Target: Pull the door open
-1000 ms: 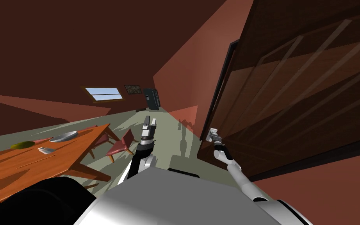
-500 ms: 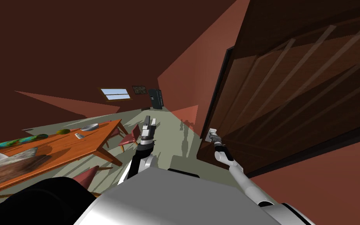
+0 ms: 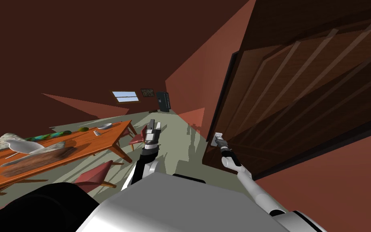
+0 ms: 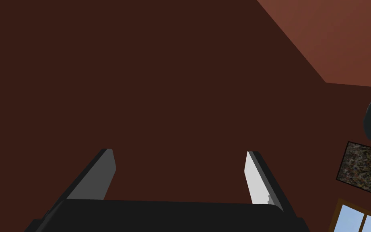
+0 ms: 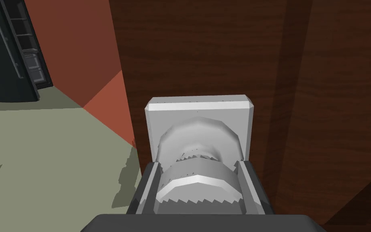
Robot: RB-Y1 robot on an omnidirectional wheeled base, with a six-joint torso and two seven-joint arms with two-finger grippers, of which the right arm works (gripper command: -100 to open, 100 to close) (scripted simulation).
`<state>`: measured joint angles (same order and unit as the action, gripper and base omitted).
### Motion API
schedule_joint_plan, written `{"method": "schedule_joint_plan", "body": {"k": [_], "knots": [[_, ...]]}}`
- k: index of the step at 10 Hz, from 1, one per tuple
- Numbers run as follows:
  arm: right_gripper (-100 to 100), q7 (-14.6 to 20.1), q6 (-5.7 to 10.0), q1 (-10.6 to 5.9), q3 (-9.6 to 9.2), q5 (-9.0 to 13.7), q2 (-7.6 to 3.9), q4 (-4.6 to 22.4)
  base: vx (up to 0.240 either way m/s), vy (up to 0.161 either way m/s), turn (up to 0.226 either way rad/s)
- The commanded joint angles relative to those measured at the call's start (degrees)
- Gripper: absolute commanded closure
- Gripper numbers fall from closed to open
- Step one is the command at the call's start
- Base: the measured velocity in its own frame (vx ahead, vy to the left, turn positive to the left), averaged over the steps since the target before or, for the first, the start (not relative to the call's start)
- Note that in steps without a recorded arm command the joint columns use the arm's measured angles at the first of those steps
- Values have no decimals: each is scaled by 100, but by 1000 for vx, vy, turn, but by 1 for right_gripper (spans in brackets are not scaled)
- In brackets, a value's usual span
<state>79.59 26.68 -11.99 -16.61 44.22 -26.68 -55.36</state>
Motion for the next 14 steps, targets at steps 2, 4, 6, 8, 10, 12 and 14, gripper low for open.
{"method": "schedule_joint_plan", "body": {"k": [2,4,6,8,10,12,14], "knots": [[100,151,48,37,-175,-40,-100,-88,-170,-73,64],[100,261,76,69,-299,-66,-186,-162,-188,-88,83],[100,404,113,112,-461,-99,-298,-259,-187,-86,91],[100,520,143,146,-592,-126,-389,-337,-198,-88,77],[100,521,122,167,-615,-130,-401,-363,-119,-57,43],[100,819,322,363,-973,-245,-738,-669,-100,-21,-79],[100,1023,471,492,-1208,-322,-976,-884,-86,-27,-63]]}}
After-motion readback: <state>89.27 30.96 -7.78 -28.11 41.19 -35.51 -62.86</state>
